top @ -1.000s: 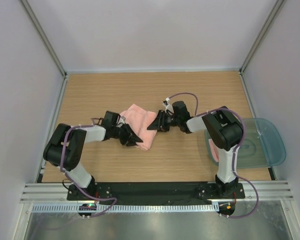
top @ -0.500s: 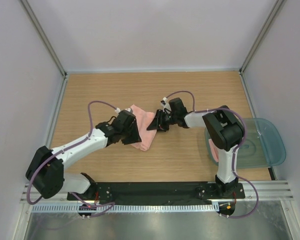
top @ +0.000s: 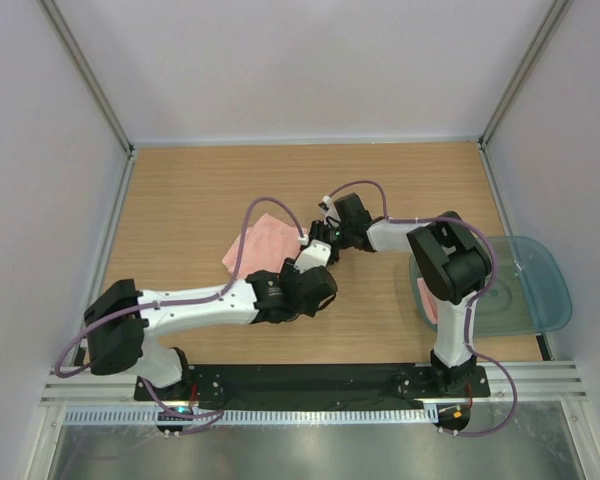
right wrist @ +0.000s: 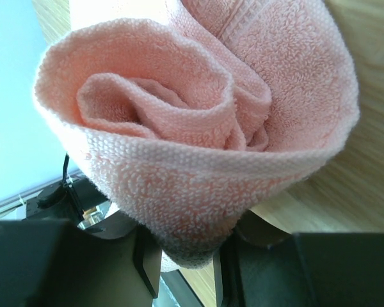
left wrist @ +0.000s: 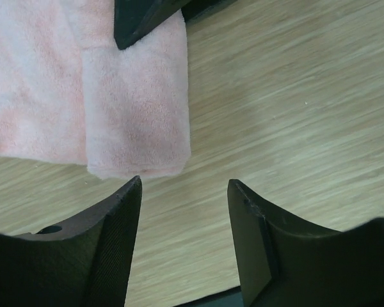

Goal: Roll the towels
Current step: Roll the towel

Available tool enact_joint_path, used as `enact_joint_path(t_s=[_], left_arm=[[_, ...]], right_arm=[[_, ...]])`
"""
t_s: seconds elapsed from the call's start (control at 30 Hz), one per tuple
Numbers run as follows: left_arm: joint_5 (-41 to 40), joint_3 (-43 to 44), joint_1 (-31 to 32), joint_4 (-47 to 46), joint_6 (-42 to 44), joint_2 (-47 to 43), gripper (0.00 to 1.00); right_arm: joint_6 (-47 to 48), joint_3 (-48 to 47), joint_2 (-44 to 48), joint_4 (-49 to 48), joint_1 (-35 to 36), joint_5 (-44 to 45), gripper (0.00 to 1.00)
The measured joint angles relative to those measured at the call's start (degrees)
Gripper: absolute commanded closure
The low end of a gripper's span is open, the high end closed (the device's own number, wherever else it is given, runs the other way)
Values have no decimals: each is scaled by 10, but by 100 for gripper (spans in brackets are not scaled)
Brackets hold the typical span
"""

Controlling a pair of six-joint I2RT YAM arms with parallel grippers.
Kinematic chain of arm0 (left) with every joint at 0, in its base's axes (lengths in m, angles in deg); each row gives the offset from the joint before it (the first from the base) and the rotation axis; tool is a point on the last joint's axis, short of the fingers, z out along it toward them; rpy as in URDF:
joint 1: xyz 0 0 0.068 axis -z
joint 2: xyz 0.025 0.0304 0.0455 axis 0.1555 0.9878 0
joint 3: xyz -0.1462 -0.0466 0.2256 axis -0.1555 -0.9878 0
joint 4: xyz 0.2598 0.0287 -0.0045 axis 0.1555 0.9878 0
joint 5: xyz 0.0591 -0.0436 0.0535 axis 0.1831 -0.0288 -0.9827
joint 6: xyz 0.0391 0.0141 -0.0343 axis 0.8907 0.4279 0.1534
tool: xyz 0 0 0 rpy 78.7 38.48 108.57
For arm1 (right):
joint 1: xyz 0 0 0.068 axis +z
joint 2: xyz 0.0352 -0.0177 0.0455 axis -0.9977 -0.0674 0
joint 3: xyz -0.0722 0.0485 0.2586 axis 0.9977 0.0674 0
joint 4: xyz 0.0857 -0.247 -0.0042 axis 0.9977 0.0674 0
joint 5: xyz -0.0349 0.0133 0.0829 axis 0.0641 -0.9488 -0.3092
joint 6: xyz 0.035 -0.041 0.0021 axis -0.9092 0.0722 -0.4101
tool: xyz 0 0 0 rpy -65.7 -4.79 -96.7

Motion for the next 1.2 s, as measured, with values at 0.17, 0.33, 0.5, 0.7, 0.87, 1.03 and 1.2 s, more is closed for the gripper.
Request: enact_joint_path(t_s=[0.17, 0.33, 0.5, 0.7, 0.87, 1.03, 1.2], left_arm=[[-45, 26, 16, -1, 20, 78, 36], [-61, 42, 15, -2, 32, 141, 33], [-73, 42, 15, -4, 27, 184, 23], [-69, -6, -8, -56, 15, 161, 23], [-54, -30, -36, -86, 17, 143, 49], [-10, -53, -81, -128, 37, 125, 76], [60, -81, -121, -172, 53, 94, 86]], right_arm=[[10, 0, 7, 26, 3, 1, 75], [21, -1, 12, 44, 4, 2, 75], [30, -4, 14, 53, 6, 3, 74], [36, -17, 14, 72, 7, 9, 73], [39, -26, 14, 82, 9, 18, 72], [42, -31, 13, 84, 7, 26, 59], [53, -36, 13, 99, 0, 33, 31]])
